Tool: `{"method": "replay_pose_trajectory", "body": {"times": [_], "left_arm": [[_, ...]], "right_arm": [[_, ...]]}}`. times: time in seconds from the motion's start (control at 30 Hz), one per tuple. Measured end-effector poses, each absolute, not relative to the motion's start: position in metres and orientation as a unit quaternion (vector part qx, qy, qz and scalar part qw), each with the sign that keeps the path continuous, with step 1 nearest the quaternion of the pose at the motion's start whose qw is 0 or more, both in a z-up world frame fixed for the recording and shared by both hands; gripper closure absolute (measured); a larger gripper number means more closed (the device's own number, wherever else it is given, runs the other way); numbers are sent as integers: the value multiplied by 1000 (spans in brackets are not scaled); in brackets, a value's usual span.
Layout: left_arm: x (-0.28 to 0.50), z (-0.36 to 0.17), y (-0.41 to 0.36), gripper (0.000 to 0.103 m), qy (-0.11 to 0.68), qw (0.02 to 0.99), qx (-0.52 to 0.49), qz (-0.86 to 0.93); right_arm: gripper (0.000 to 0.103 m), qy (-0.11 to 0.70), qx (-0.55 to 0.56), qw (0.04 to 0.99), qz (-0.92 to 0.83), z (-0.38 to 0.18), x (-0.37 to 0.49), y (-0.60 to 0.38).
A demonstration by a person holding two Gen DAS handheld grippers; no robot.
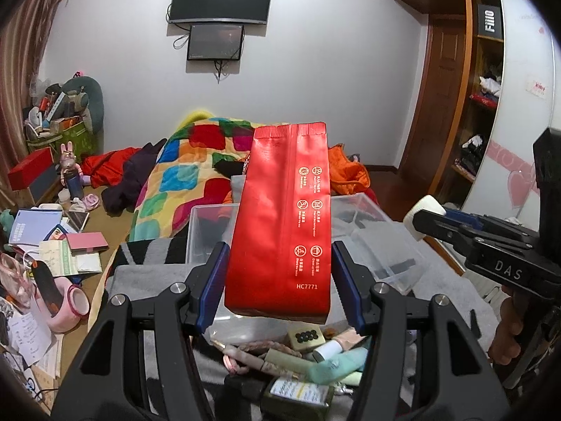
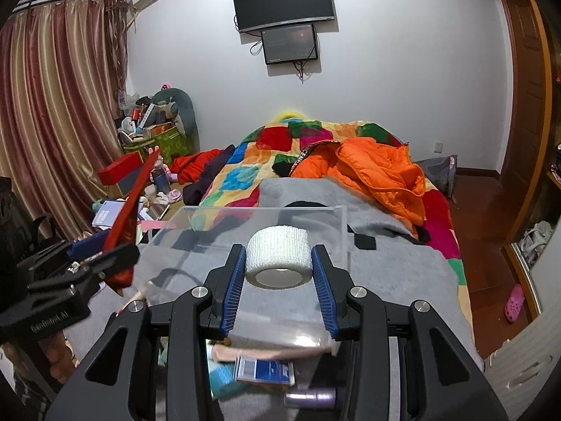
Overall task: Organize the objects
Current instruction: 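Carry both held items over the clear box and release them inside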
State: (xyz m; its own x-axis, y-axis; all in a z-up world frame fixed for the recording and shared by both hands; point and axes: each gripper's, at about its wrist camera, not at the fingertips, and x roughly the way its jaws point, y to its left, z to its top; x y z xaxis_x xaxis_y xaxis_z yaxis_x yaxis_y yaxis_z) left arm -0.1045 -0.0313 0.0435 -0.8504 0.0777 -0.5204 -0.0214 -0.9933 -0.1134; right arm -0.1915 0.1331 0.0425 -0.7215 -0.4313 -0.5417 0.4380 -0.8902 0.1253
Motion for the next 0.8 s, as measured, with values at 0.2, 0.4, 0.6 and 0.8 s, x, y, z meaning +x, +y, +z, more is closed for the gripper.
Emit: {"method": "replay_pose_trajectory", "body": {"times": [0.2,0.4,0.6,0.8], "left_arm": [[-131,29,-32,45,-53,26,-298,953],[-147,15,-34,45,-46,23,-315,948],[-161,2,-39,49,-40,23,-343,938],[-167,-8,-43,49,-43,28,-362,931]], "right_arm": [[68,11,314,234,-920,27,-211,117],[68,12,339,228,-913,9,-228,110],[68,17,361,216,-907,-5,-241,107],[68,37,370,217,-903,-13,-239,99]]}}
